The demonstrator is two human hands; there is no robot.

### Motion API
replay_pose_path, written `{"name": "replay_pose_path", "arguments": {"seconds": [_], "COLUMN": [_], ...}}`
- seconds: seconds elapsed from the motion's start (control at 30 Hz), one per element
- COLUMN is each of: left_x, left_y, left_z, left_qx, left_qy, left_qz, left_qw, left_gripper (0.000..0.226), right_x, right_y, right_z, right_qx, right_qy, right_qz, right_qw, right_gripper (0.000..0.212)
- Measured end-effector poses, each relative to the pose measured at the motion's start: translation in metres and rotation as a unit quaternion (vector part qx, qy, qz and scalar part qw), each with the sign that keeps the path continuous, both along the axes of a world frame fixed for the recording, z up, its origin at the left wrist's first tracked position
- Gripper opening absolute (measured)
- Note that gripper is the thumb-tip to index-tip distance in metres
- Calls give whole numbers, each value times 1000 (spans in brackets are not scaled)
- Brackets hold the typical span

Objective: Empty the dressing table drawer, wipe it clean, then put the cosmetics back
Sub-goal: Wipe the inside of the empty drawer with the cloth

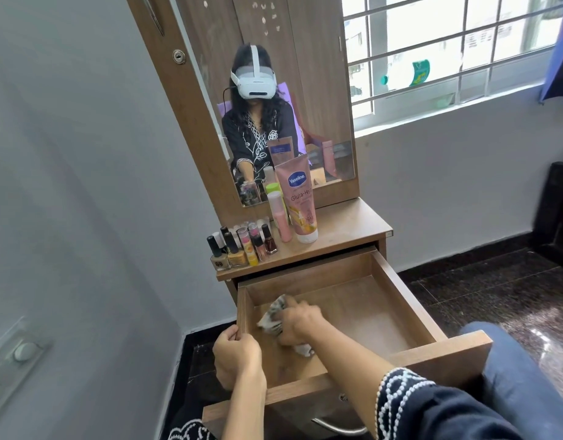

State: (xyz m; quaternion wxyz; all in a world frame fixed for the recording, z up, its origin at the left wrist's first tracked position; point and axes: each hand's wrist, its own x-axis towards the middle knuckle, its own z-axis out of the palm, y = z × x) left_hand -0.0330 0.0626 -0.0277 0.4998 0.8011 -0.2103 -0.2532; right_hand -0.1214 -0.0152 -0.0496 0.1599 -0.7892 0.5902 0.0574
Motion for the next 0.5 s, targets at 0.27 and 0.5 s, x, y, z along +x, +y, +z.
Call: {"name": "replay_pose_path", "arguments": {"seconds": [0.27,0.5], "left_x": [-1,-2], "left_y": [-2,0], "left_z": [0,1], "left_qx": [2,0], "left_qy": [-3,-3], "left_qz": [0,3], "left_qw": [1000,1000], "left_gripper": [27,27], "right_x": [-5,-15], "right_y": [8,2], "right_z": [13,19], "right_qx": [63,-57], "right_qy": [-168,-94], "right_qz": [-228,-218], "right_qw": [957,970], "right_gripper": [42,35]}}
